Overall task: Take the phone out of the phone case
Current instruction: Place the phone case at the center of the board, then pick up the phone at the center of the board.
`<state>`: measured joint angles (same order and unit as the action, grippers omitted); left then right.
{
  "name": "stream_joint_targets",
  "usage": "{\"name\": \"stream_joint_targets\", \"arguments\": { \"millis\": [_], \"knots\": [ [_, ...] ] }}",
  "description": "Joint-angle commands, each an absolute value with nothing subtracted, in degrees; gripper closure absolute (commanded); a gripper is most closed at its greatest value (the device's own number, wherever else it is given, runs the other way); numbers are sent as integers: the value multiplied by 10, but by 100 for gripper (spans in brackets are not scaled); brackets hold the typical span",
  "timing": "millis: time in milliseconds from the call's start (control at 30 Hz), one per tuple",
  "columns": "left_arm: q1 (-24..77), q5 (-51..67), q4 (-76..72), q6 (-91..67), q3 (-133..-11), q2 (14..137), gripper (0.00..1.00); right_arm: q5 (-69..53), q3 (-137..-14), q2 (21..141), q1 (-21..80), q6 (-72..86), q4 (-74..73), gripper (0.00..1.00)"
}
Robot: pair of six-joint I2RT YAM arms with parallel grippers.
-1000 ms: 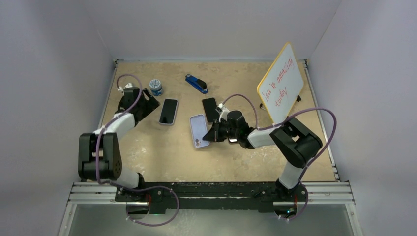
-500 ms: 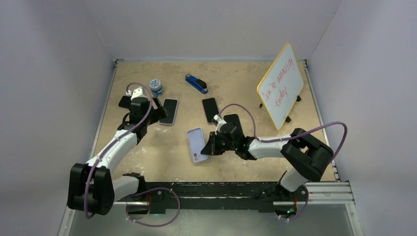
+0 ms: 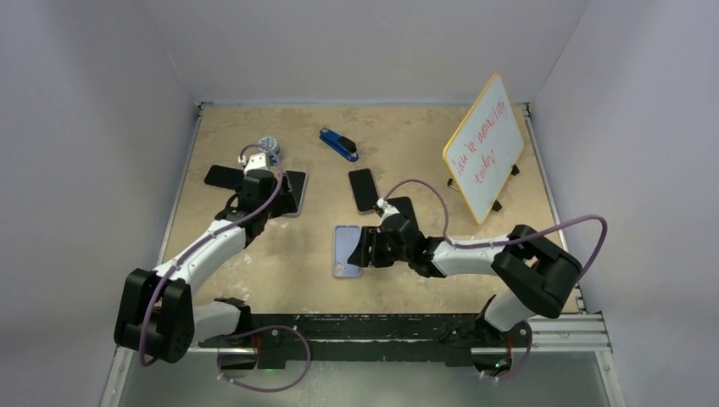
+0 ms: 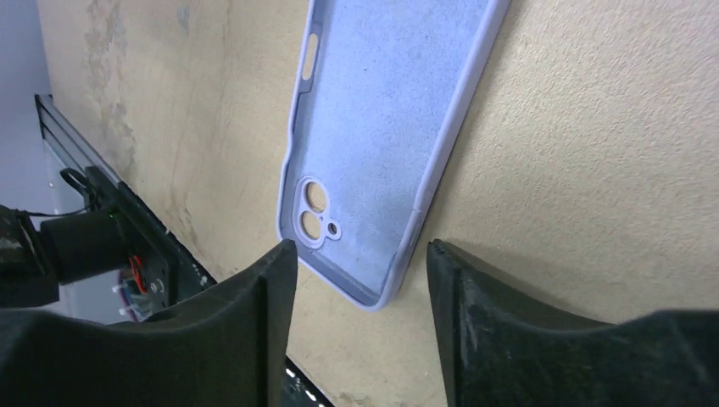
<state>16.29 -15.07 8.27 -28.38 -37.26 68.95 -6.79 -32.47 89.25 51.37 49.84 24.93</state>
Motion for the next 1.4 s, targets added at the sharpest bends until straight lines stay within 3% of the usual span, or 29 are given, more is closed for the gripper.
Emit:
{"name": "stream_joint_targets", "arguments": {
  "millis": [0, 233, 367, 733, 1000, 1367],
  "knots": [
    [168, -149, 91, -264, -416, 715, 16, -38, -325, 846, 517, 432, 204, 35],
    [174, -126, 141, -260, -477, 763, 15, 29, -309, 738, 517, 282, 190, 18],
    [174, -141, 210, -253, -545, 790, 14, 80, -275, 653, 517, 201, 249, 2],
    [173, -114, 329, -167, -686, 868, 9, 157, -118, 487, 517, 169, 450, 1],
    [170, -102, 332, -132, -760, 976, 4, 197, -95, 492, 517, 191, 484, 1],
    [111, -9, 291, -99, -771, 1066, 2, 181, -90, 532, 516, 209, 520, 1]
  ]
}}
